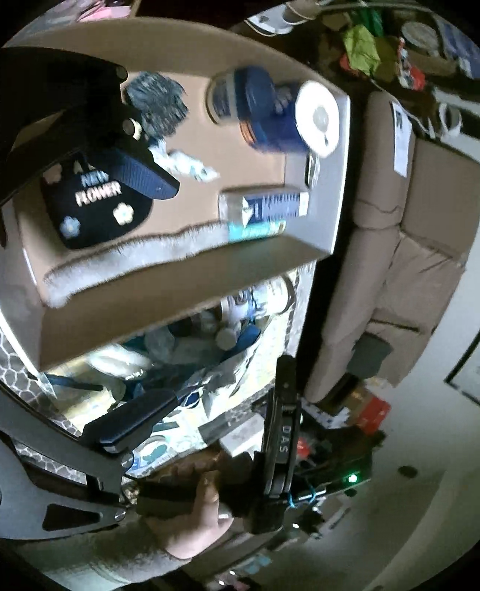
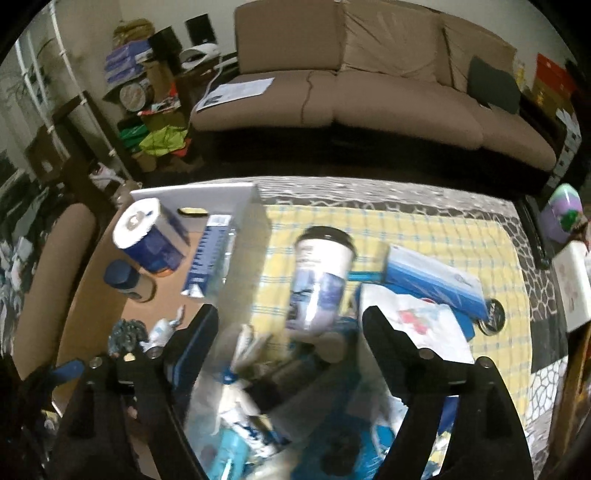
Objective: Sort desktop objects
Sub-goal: 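Move the right gripper to the tumbler cup on the table and grasp it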
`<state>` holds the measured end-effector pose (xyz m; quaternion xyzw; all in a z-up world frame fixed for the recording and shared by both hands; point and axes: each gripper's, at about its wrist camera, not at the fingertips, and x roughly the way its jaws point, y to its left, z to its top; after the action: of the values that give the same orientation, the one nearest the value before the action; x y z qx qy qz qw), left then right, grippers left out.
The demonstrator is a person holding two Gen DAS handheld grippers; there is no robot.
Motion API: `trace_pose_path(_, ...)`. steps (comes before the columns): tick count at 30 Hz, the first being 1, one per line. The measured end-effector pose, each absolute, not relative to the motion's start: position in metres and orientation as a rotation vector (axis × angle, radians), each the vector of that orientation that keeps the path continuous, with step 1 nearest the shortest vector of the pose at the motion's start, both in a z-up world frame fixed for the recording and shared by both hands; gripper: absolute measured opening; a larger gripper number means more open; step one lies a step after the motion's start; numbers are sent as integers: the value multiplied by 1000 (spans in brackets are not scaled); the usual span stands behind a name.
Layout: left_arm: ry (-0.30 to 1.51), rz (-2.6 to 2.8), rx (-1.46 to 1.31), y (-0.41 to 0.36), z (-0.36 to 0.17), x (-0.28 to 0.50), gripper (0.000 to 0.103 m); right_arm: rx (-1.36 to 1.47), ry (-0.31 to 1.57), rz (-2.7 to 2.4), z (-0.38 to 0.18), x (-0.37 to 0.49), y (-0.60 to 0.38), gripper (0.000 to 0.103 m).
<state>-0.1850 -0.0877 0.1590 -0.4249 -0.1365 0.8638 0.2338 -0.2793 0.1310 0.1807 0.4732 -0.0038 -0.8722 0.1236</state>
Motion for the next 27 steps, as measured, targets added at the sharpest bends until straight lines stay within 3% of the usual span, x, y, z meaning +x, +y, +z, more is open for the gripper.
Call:
trace_pose_path(7,-323,2364,-1221,-35,162,-236,103,1462,-109,-2508,151,-330,158,88)
trace_pose_path(20,-135,2388,-1254,13,142,-274,103,1717,-71,-2337,61,-431,140,89)
trace_pose_path(23,-132,2376,-1272,15,136,-279,103,1737,-107,-2294,50,-436,141,83)
trace_pose_path(27,-155,2361,-1281,13,131,-278,103,1698,-151,-2308,57,-428,148,82)
